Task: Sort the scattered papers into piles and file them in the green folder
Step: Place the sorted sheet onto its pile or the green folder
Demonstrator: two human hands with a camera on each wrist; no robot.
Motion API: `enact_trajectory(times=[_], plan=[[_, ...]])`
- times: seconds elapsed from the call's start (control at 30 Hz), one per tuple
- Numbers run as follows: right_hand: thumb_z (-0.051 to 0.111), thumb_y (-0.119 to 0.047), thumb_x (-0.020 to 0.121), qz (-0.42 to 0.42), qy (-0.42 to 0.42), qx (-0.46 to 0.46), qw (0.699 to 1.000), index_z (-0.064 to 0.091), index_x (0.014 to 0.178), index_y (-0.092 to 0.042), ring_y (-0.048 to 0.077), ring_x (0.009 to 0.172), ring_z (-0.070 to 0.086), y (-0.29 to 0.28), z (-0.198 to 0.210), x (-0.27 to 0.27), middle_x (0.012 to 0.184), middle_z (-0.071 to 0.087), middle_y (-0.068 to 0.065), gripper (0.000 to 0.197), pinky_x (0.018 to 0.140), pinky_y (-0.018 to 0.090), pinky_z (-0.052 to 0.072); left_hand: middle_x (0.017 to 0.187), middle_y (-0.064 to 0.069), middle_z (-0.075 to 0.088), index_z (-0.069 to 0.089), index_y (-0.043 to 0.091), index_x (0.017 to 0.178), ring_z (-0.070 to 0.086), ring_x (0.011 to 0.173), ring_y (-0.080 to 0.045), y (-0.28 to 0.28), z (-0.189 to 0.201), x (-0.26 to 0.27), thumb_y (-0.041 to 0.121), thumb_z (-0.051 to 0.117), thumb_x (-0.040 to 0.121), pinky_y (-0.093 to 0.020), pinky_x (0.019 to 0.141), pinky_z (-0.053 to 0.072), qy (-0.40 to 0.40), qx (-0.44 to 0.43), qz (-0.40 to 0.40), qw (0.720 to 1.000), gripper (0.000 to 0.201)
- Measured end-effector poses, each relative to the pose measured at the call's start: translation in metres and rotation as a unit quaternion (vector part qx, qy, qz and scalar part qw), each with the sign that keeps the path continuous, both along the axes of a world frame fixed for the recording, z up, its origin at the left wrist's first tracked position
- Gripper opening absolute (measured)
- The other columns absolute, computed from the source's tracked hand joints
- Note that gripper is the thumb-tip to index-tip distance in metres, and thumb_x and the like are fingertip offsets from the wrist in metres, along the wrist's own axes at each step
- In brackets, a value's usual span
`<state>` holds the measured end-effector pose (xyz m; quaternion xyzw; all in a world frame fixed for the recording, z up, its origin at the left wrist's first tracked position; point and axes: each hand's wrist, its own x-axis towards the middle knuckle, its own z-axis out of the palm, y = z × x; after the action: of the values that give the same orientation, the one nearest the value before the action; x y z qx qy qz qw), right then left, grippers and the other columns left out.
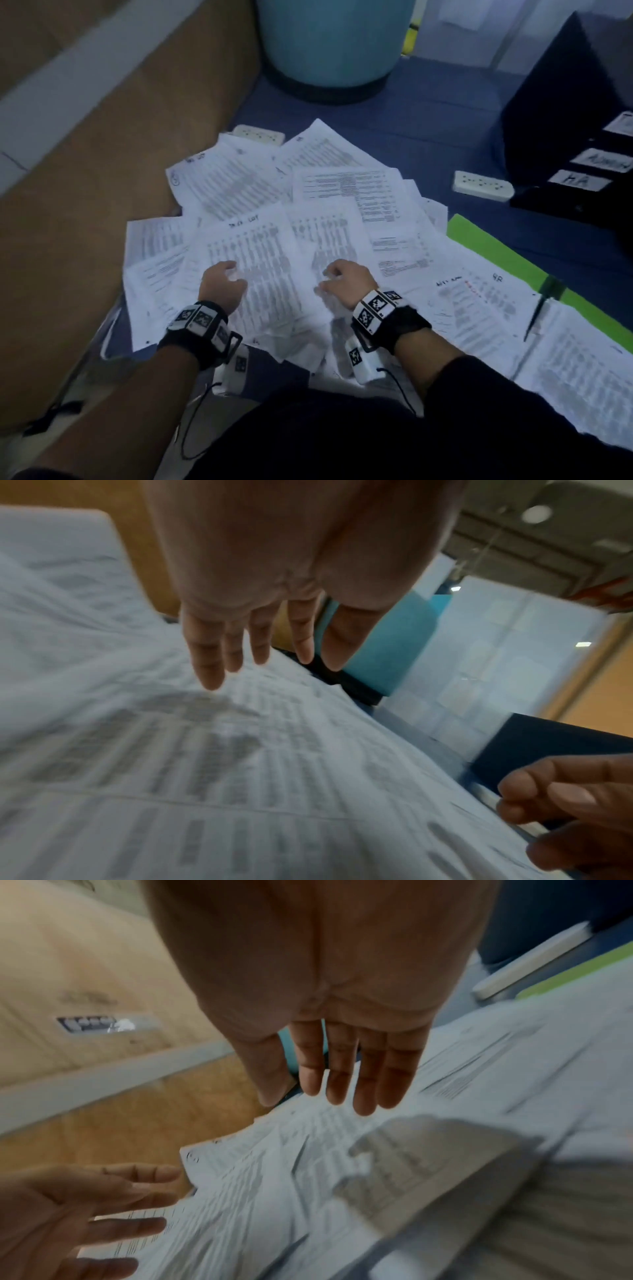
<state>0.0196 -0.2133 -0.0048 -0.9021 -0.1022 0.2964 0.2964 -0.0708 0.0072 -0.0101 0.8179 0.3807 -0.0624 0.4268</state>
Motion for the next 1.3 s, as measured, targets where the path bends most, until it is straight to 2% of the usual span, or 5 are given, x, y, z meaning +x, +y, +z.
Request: enact_trajectory(times=[0.27,0.53,0.83,1.0,1.3], plan=[[0.053,-0.009,0.094,-0.047,0.020,-0.061,0.997,0.047,0.119,-0.011,0.019,0.080,0.057,0.065,-0.013,-0.010,0.104,0.062,0.011,0.026,0.075,0.032,0.054,0.137,-0.012,0.047,0.044,0.012,0.135,0.050,0.070,-0.005,0.046,-0.021,-0.004,0.010,0.060,0.089,-0.017,0.058,0.041,0.016,-0.049,-0.012,0.999,0.049],[0.054,-0.004,0.092,-0.169,0.009,0.194,0.966,0.049,0.082,-0.010,0.011,0.039,0.041,0.035,0.028,0.006,0.048,0.051,-0.008,0.013,0.039,0.016,0.034,0.148,-0.015,0.033,0.017,0.028,0.147,0.043,0.128,-0.033,0.076,-0.013,0.032,0.012,0.068,0.086,-0.054,0.100,0.043,-0.080,-0.243,0.118,0.959,0.081],[0.045,-0.024,0.100,-0.207,-0.010,0.140,0.968,0.062,0.092,-0.009,0.014,0.066,0.057,0.060,-0.002,0.016,0.087,0.065,0.003,0.024,0.062,0.023,0.045,0.111,-0.004,0.065,0.059,0.016,0.115,0.064,0.100,-0.024,0.115,0.004,0.043,-0.005,0.058,0.086,-0.039,0.087,0.053,-0.181,-0.161,0.101,0.965,0.035],[0.044,-0.019,0.090,0.058,-0.150,-0.058,0.985,0.057,0.118,-0.017,0.017,0.099,0.055,0.119,-0.034,0.030,0.117,0.054,-0.003,0.031,0.080,0.024,0.042,0.114,-0.001,0.055,0.050,0.004,0.128,0.053,0.102,-0.015,0.135,0.025,0.026,-0.003,0.051,0.092,-0.025,0.084,0.042,-0.225,-0.125,0.117,0.959,0.036],[0.049,-0.020,0.094,0.148,-0.028,-0.170,0.974,0.053,0.122,-0.014,0.027,0.100,0.061,0.147,-0.041,0.034,0.107,0.062,0.008,0.028,0.093,0.041,0.048,0.118,-0.009,0.063,0.057,0.020,0.115,0.060,0.110,-0.028,0.156,-0.007,0.021,-0.006,0.051,0.089,-0.054,0.096,0.046,-0.205,-0.172,0.127,0.955,0.038]])
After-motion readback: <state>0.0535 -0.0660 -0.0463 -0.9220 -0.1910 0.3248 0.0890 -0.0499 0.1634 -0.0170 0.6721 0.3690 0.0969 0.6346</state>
